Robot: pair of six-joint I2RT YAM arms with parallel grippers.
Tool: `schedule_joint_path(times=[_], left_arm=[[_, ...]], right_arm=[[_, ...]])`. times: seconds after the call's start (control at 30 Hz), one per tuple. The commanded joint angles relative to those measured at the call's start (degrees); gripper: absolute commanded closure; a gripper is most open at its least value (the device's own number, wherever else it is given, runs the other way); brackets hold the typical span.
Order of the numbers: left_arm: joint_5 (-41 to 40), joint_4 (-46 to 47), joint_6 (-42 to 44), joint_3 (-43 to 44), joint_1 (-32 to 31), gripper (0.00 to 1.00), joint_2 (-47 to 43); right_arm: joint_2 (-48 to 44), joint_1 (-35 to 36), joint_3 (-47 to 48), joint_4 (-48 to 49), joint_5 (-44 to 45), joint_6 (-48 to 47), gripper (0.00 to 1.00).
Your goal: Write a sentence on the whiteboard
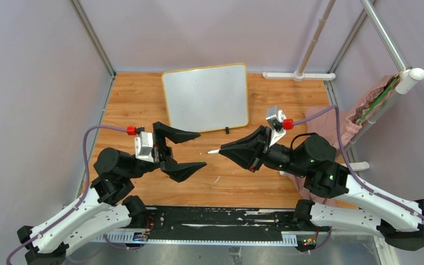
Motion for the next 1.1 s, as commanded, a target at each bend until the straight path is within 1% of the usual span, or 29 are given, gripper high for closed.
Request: schedule_joint_path(times=[0.0, 0.1, 0.2, 0.37, 0.53, 0.6, 0.7, 0.73, 0.77, 0.83, 0.9, 1.0, 1.07], left_arm=[[-13.6, -5.5, 3.7, -1.2, -0.3, 0.07, -4.5], [-24.3, -11.2, 6.4, -2.2, -0.3, 0.04, -7.6], [-32.5, -15.5, 7.8, -3.2, -0.3, 0.03, -9.8], [-36.0, -15.5, 8.0, -4.4, -0.3, 0.03, -11.4], [-29.8, -14.8, 9.5, -3.3, -0.3, 0.02, -9.8], [-32.6, -16.8, 10.1, -2.4, -0.3, 0.02, -8.9], [-40.5, -22.0, 11.2, -1.2, -0.3, 0.02, -7.9], [-41.5, -23.4, 11.1, -0.7, -0.3, 0.02, -7.6], [-41.3, -24.3, 10.6, -0.1, -0.3, 0.02, -7.2], [-37.1, -24.0, 9.3, 0.3, -0.3, 0.01, -6.9], [-29.1, -21.2, 9.0, 0.2, -0.3, 0.01, -6.9], [-15.2, -16.3, 10.5, 1.1, -0.3, 0.00, -6.0], [-9.5, -15.9, 12.3, 3.4, -0.3, 0.00, -4.5]], right_arm=[[-3.8, -0.6, 1.9, -5.1, 9.6, -5.1, 1.00], [-6.4, -0.6, 0.5, -7.7, 18.3, -9.4, 1.00], [-8.3, -0.6, -1.7, -8.5, 23.4, -13.0, 1.00], [-7.2, -0.6, -2.3, -9.2, 25.0, -15.1, 1.00], [-6.9, -0.6, -3.9, -6.9, 23.4, -16.1, 1.00], [-7.2, -0.6, -4.9, -3.7, 23.9, -17.0, 1.00], [-7.3, -0.6, -6.9, -1.3, 27.5, -18.7, 1.00], [-7.3, -0.6, -7.3, -1.1, 28.2, -18.9, 1.00], [-7.3, -0.6, -7.7, -1.1, 27.8, -19.1, 1.00], [-7.4, -0.6, -8.1, -1.0, 24.4, -19.1, 1.00], [-7.3, -0.6, -7.7, -1.4, 18.7, -18.8, 1.00], [-5.1, -0.6, -4.0, -5.3, 10.2, -18.0, 1.00], [-3.6, -0.6, -1.0, -8.1, 4.3, -16.7, 1.00]])
